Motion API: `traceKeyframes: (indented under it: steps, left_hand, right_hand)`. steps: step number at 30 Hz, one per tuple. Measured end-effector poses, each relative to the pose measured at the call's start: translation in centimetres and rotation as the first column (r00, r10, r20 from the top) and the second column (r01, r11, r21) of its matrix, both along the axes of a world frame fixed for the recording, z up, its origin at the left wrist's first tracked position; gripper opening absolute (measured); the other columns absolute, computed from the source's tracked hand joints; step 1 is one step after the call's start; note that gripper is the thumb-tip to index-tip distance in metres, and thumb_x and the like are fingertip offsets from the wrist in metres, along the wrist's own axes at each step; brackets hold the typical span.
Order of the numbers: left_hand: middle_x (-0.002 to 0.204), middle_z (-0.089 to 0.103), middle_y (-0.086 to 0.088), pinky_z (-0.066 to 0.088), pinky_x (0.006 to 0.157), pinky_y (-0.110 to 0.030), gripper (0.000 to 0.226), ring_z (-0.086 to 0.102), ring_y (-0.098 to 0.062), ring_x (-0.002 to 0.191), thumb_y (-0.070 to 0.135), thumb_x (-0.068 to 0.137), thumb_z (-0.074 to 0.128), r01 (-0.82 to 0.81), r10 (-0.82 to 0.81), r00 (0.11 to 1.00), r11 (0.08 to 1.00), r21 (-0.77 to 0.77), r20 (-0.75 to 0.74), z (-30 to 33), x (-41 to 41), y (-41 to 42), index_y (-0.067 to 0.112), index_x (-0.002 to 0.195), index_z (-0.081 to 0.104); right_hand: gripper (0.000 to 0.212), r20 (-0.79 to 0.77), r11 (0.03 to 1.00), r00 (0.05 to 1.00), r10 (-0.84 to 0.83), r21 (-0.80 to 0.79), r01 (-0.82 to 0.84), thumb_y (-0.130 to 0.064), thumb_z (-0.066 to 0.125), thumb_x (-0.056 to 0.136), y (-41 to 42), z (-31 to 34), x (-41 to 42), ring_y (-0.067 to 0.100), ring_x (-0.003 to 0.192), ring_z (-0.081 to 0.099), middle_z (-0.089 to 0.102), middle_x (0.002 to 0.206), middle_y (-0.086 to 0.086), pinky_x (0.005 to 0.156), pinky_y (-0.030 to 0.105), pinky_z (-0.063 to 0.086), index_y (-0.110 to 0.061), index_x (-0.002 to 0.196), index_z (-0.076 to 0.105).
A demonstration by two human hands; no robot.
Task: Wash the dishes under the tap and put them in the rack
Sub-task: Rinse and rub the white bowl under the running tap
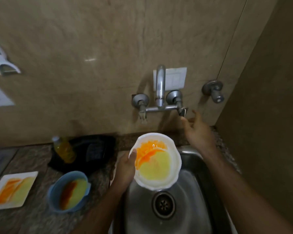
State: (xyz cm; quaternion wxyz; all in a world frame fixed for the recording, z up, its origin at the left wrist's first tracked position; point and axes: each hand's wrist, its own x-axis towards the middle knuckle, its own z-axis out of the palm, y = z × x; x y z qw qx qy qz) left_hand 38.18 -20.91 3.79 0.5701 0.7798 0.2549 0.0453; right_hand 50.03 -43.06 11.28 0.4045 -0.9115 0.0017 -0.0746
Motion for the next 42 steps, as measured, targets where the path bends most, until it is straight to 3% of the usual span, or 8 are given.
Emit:
traceKeyframes:
  steps: [6, 12, 16, 18, 30, 35, 39, 42]
  left_hand:
    - [0.092, 0.075, 0.006, 0.056, 0.086, -0.035, 0.035, 0.07, -0.012, 0.091, 0.049, 0.1, 0.044, 0.057, -0.056, 0.998, 0.998, -0.024, 0.02, -1.6, 2.4, -1.0, 0.027, 0.099, 0.072]
    - [0.096, 0.076, 0.007, 0.055, 0.092, -0.047, 0.035, 0.071, -0.014, 0.094, 0.059, 0.092, 0.046, 0.057, -0.056, 0.998, 0.996, -0.065, 0.017, -2.6, 3.0, -0.9, 0.036, 0.096, 0.072]
    - [0.095, 0.077, 0.004, 0.055, 0.092, -0.049, 0.031, 0.072, -0.017, 0.094, 0.048, 0.098, 0.048, 0.08, -0.078, 0.997, 0.992, -0.098, 0.015, -2.4, 3.1, -0.8, 0.029, 0.098, 0.073]
    - [0.095, 0.077, 0.002, 0.055, 0.092, -0.049, 0.028, 0.072, -0.018, 0.094, 0.042, 0.101, 0.048, 0.081, -0.081, 0.997, 0.989, -0.122, 0.008, -2.3, 3.2, -0.9, 0.029, 0.096, 0.073]
    - [0.094, 0.077, -0.005, 0.055, 0.091, -0.051, 0.034, 0.072, -0.023, 0.092, 0.039, 0.102, 0.047, 0.101, -0.107, 0.994, 0.972, -0.21, -0.017, -1.6, 3.2, -1.3, 0.016, 0.101, 0.072]
    - [0.094, 0.076, -0.008, 0.054, 0.091, -0.054, 0.04, 0.072, -0.027, 0.093, 0.046, 0.1, 0.047, 0.14, -0.148, 0.989, 0.967, -0.211, -0.019, -2.0, 3.1, -1.2, 0.015, 0.098, 0.073]
    - [0.093, 0.076, -0.005, 0.058, 0.086, -0.038, 0.041, 0.072, -0.021, 0.091, 0.047, 0.101, 0.044, 0.169, -0.185, 0.981, 0.962, -0.216, -0.058, -1.7, 3.3, -1.3, 0.018, 0.096, 0.072]
    - [0.092, 0.076, 0.002, 0.057, 0.079, -0.028, 0.036, 0.071, -0.012, 0.088, 0.047, 0.101, 0.042, 0.177, -0.2, 0.974, 0.965, -0.196, -0.106, -1.8, 3.3, -1.6, 0.027, 0.092, 0.07]
  right_hand:
    - [0.04, 0.21, 0.956, 0.978, 0.02, -0.29, 0.043, -0.053, 0.039, 0.1, 1.9, -0.4, 2.0, 0.036, 0.081, 0.066, 0.07, 0.088, 0.01, 0.058, 0.034, 0.036, -0.019, 0.113, 0.056]
    - [0.036, 0.215, 0.989, 0.977, -0.013, -0.143, 0.045, -0.037, 0.038, 0.105, 2.9, -0.9, 2.2, 0.04, 0.078, 0.063, 0.067, 0.081, 0.017, 0.059, 0.033, 0.029, -0.007, 0.101, 0.058]
    - [0.044, 0.109, 0.999, 0.994, -0.02, 0.051, 0.015, -0.038, 0.035, 0.106, 2.9, -1.1, 2.3, 0.022, 0.063, 0.058, 0.053, 0.06, -0.012, 0.057, 0.03, 0.03, -0.009, 0.083, 0.06]
    - [0.048, 0.098, 0.992, 0.995, -0.028, 0.124, 0.016, -0.038, 0.036, 0.106, 2.9, -1.2, 2.2, 0.013, 0.059, 0.057, 0.057, 0.061, -0.011, 0.057, 0.028, 0.032, -0.01, 0.078, 0.063]
    - [0.05, 0.047, 0.969, 0.999, -0.007, 0.247, -0.005, -0.042, 0.034, 0.105, 3.1, -1.4, 2.2, 0.012, 0.064, 0.063, 0.067, 0.067, -0.002, 0.062, 0.03, 0.046, -0.015, 0.075, 0.063]
    - [0.041, -0.017, 0.937, 1.0, 0.014, 0.348, -0.008, -0.046, 0.037, 0.103, 2.9, -1.8, 1.9, 0.009, 0.076, 0.067, 0.071, 0.085, -0.004, 0.074, 0.036, 0.054, -0.015, 0.104, 0.064]
    - [0.044, 0.104, 0.998, 0.994, -0.015, 0.062, 0.008, -0.03, 0.051, 0.098, 2.6, -4.6, -3.6, 0.022, 0.111, 0.062, 0.066, 0.124, 0.006, 0.09, 0.021, 0.039, -0.012, 0.138, 0.053]
    - [0.067, -0.111, 0.888, 0.93, 0.349, -0.277, -0.366, -0.049, 0.022, 0.094, 3.5, -7.6, -7.5, 0.026, 0.13, 0.051, 0.053, 0.143, 0.01, 0.103, 0.027, 0.037, -0.011, 0.141, 0.049]
